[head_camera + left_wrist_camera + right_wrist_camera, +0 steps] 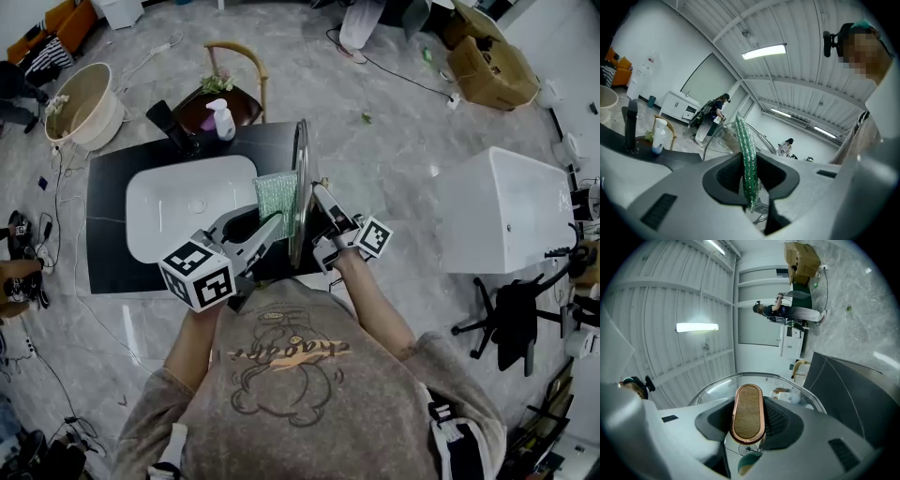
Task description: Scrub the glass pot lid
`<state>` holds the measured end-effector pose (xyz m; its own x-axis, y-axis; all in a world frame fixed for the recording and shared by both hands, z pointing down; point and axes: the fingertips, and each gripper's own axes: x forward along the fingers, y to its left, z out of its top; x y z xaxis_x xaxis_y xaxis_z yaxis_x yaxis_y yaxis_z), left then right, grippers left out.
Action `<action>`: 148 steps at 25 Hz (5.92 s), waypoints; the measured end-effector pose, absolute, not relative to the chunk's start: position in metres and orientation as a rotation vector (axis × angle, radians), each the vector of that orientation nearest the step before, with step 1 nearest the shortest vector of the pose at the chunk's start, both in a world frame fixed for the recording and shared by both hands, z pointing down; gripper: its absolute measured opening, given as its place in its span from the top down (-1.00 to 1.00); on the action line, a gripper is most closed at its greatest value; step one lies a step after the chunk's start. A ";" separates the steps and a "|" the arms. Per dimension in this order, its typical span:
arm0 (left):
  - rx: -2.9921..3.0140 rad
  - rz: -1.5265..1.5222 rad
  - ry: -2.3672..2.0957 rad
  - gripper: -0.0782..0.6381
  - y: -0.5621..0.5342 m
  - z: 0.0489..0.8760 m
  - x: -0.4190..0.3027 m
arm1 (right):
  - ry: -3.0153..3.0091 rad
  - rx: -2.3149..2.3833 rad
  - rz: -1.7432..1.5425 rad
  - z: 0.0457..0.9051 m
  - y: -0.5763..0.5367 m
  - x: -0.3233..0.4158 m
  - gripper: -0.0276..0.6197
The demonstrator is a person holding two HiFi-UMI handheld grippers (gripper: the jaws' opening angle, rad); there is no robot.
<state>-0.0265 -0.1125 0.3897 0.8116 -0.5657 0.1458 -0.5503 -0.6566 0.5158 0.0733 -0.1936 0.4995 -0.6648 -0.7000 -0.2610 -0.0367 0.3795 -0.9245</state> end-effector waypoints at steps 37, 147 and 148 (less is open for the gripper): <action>2.356 -0.042 -0.958 0.54 -0.188 0.407 -0.042 | 2.143 -0.386 -1.348 0.473 -0.160 0.025 0.36; 2.236 0.095 -0.574 0.54 -0.165 0.443 -0.007 | 2.029 -0.506 -1.424 0.507 -0.162 0.060 0.36; 2.230 0.093 -0.578 0.54 -0.166 0.445 -0.007 | 2.023 -0.504 -1.426 0.506 -0.161 0.060 0.36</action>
